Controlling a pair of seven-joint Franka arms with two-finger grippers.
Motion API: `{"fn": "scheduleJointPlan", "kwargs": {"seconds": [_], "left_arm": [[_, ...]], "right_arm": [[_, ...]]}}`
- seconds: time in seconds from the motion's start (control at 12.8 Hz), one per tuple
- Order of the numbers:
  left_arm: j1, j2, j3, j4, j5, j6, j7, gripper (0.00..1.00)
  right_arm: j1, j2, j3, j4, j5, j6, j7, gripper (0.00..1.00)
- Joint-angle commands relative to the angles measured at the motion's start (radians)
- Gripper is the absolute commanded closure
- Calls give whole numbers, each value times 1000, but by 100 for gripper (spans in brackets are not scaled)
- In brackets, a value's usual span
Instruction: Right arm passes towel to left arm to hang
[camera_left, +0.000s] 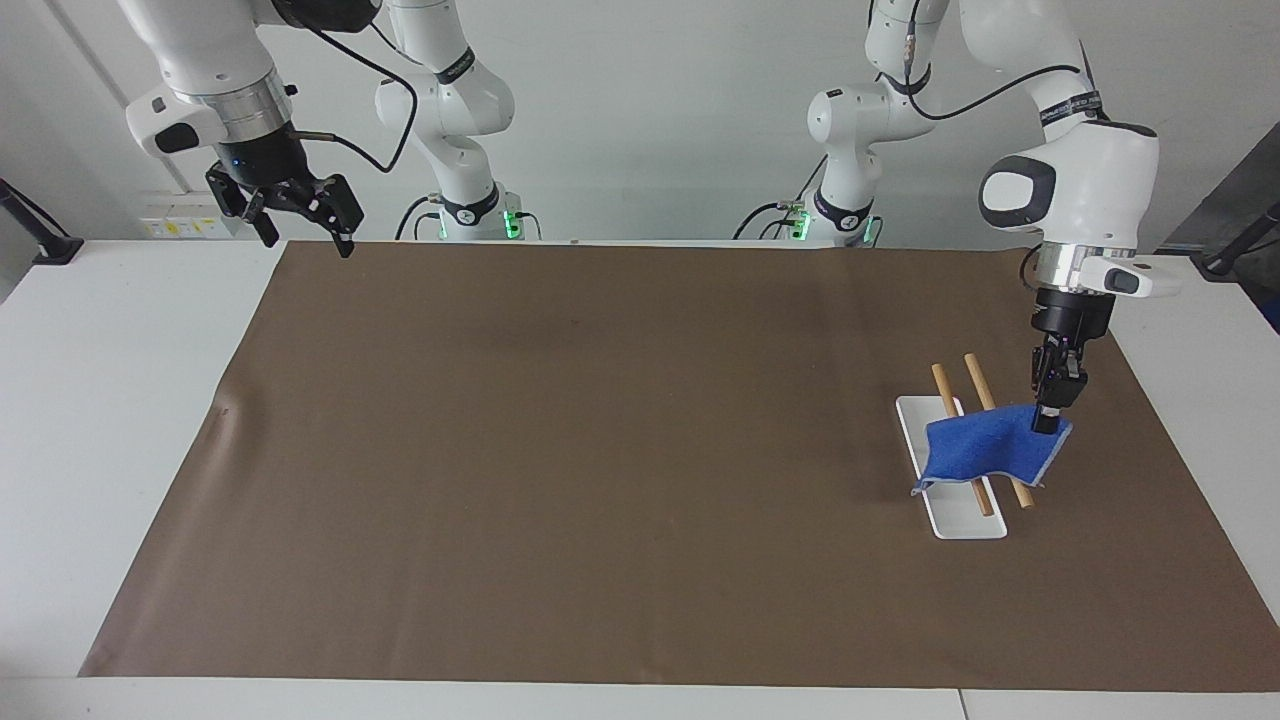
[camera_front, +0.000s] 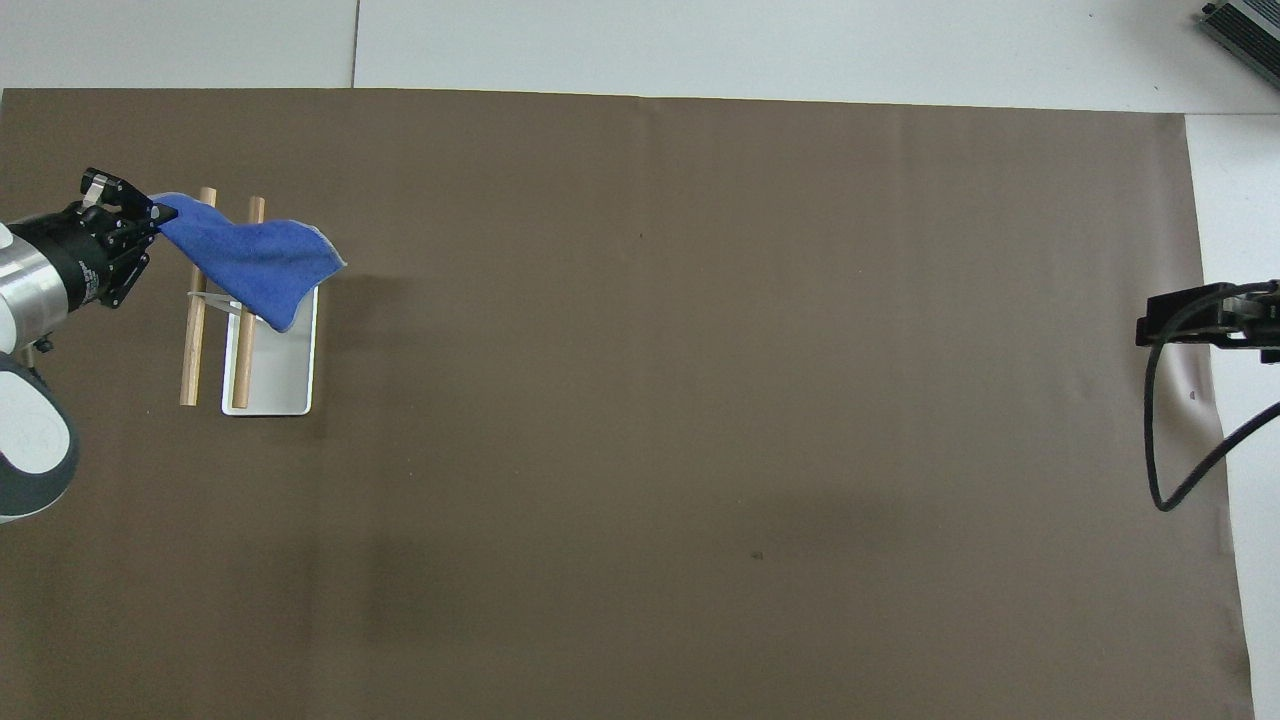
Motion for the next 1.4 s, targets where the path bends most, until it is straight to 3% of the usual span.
{"fn": "scheduleJointPlan", "kwargs": {"seconds": [0.0,0.7,0.86,1.32], "left_arm": [[3,16,39,9,27,23,39,100],[20,23,115,-19,30,10,215,98],[19,19,115,-25,30,8,213,72],[-4,10,115,-56,33,10,213,76]], "right_arm": [[-15,24,4,28,24,-28,-18,0],[3,47,14,48,26,-27,-19,0],[3,46,14,50,26,-27,-19,0],[3,46,16,48,30,-24,-19,0]]}}
